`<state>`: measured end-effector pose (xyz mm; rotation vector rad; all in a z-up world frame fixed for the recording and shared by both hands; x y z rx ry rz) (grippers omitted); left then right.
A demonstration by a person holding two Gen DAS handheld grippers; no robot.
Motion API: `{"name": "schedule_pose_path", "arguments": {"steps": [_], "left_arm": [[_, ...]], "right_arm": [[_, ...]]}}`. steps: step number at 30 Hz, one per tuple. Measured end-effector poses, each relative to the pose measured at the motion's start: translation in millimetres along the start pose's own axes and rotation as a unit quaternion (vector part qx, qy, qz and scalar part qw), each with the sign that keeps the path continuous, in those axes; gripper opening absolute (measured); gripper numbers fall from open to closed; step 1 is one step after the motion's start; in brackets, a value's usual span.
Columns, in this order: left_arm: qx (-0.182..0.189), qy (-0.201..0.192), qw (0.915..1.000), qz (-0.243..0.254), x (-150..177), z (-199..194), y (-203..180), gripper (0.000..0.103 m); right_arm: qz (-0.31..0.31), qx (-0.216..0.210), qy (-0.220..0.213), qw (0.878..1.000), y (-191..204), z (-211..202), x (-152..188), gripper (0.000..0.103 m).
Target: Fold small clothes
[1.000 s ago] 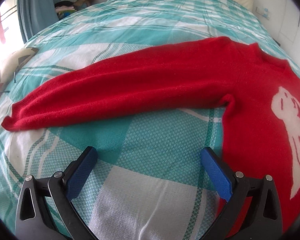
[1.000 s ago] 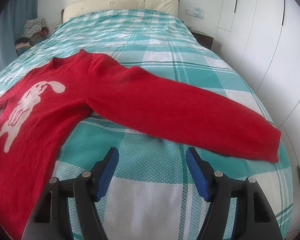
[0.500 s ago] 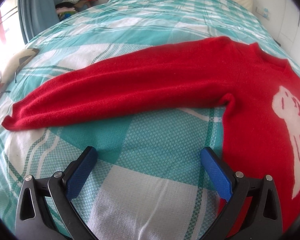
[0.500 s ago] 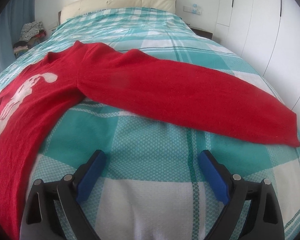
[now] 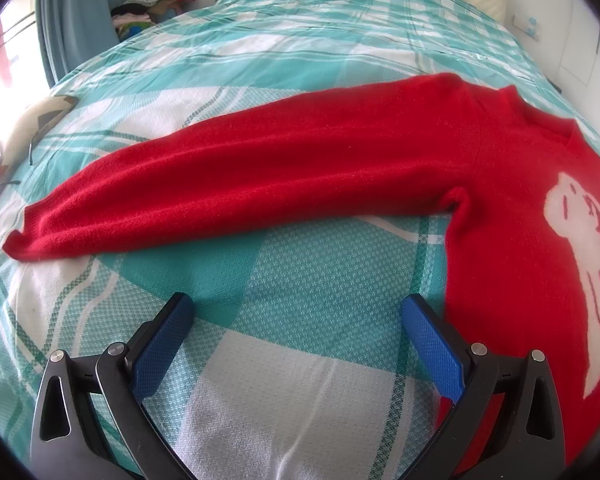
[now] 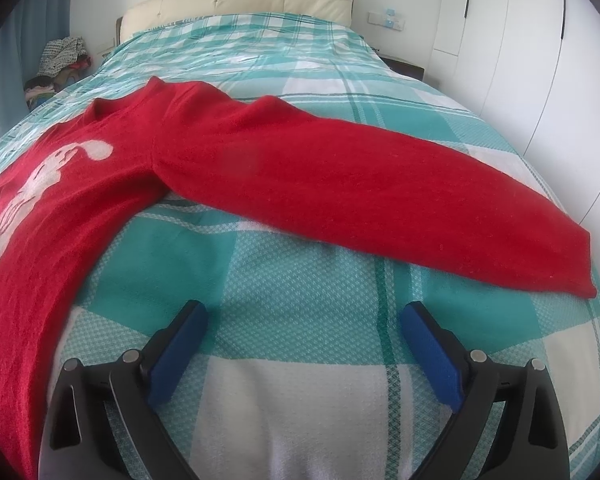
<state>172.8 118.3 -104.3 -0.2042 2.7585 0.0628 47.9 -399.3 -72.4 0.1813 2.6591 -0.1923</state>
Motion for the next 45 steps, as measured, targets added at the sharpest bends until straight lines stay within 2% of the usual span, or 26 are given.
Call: {"name": "schedule_pose_path", "arguments": {"steps": [45], "left_arm": [[0.0,0.0,1.0,0.0,0.0,0.2,-0.2,0.103]], "right_arm": [[0.0,0.005,0.004,1.0,0.9,1.5,-1.5,0.1]]}}
Point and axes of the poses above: each gripper's, at about its wrist camera, not at the fingertips, and z roughly the way its jaws point, y to its left, x to its underside, the point moved 2 cm from there along z, roughly the way its jaws point, and after that the axes turned 14 degrees about y, right-handed, at the moved point
